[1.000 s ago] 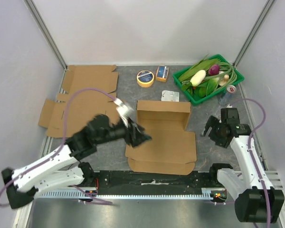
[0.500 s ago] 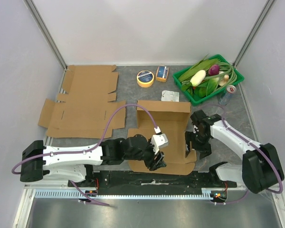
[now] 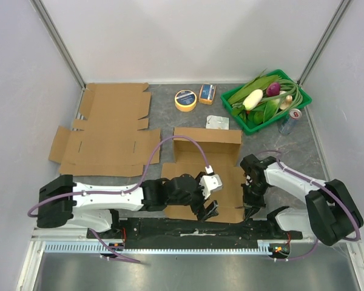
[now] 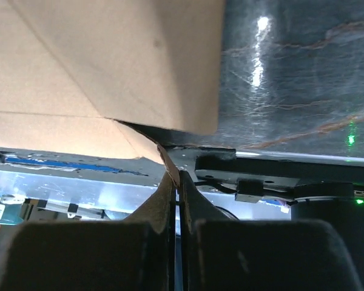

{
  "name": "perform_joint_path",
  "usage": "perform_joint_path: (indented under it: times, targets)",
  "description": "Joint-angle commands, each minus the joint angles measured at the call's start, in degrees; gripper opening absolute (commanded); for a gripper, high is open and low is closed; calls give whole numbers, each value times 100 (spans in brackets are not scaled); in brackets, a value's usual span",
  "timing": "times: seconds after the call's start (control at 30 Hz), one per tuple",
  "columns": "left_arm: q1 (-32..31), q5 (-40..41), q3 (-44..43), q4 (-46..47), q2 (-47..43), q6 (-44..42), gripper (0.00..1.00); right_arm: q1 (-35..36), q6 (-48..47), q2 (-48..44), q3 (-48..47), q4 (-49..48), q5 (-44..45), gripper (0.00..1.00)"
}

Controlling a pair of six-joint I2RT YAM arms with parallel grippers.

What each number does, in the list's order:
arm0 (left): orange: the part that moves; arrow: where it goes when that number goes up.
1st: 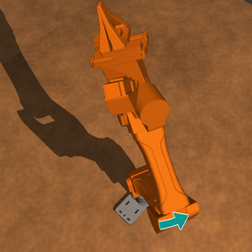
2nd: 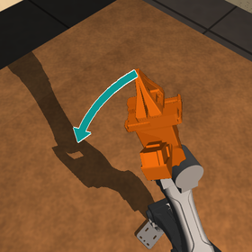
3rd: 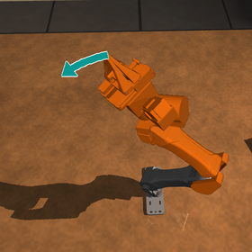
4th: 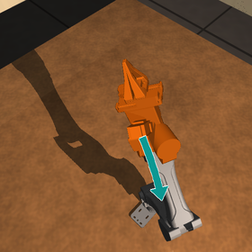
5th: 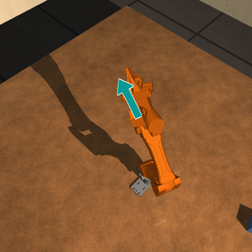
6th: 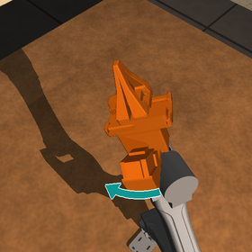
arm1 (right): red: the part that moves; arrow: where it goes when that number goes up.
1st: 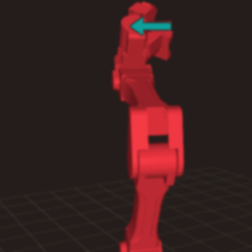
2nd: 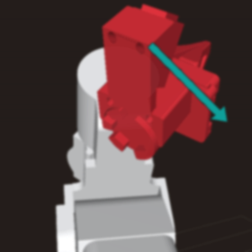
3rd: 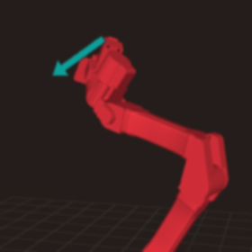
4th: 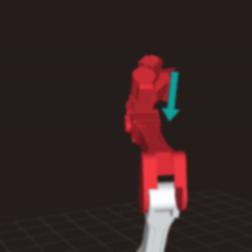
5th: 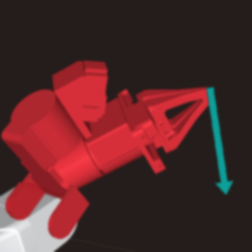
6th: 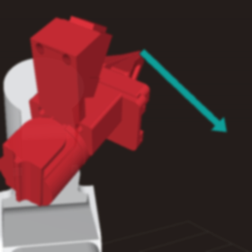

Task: Fold the paper box

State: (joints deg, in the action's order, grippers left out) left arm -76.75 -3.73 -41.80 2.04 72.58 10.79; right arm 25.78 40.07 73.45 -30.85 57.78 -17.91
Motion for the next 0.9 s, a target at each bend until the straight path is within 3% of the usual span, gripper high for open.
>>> perform_joint_path:
  times: [0.0,0.33,0.5,0.7,0.87]
  targets:
    - [-208,677,32,727,475,-647,93,15,263,-366,-534,57,112,0]
    - [-569,2041,-478,481,1355,-2219,97,-91,940,-1122,-765,524,-949,0]
    - [-710,2867,-539,955,1707,-2739,98,-135,1002,-1210,-904,655,-1293,0]
    - [-947,2886,-224,1404,1795,-3512,98,-266,1002,-1237,-1037,796,-1636,0]
    - [-1026,2281,137,1246,1015,-3329,99,-310,1064,-1202,-1036,753,-1812,0]
